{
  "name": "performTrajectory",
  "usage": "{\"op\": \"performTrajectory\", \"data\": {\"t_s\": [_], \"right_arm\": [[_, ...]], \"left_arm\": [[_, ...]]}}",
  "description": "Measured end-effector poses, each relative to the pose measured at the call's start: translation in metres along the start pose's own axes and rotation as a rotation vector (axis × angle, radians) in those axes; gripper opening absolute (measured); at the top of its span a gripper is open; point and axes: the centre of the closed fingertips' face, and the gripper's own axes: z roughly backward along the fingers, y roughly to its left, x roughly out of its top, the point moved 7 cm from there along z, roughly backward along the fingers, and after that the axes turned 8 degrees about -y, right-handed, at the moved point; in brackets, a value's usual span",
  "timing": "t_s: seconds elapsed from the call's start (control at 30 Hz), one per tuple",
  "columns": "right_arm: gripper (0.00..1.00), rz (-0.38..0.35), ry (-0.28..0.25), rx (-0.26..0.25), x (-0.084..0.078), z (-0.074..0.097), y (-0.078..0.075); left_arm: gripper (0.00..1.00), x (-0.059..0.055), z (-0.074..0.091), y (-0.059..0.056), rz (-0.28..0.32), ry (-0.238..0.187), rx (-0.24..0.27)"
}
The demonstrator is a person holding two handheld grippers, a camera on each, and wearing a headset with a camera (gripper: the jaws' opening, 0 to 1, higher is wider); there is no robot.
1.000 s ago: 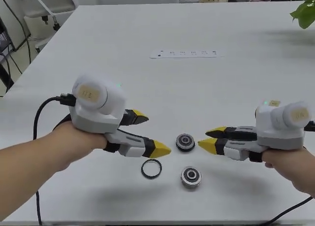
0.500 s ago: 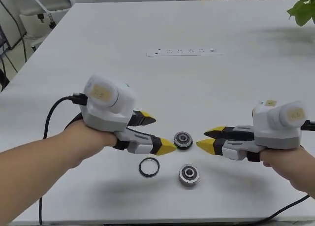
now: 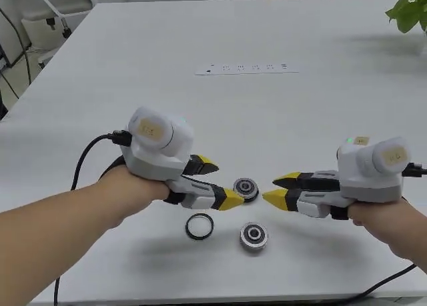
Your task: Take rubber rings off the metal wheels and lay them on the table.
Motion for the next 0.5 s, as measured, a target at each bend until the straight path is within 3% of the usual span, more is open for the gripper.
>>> {"op": "performTrajectory", "data": {"t_s": [0.5], "right_arm": [[0.22,0.002,0.010,-0.001,-0.003,0.001,-0.001]], "left_arm": [[0.34,0.001,-0.017,0.001,0.023,0.007,-0.012]]}}
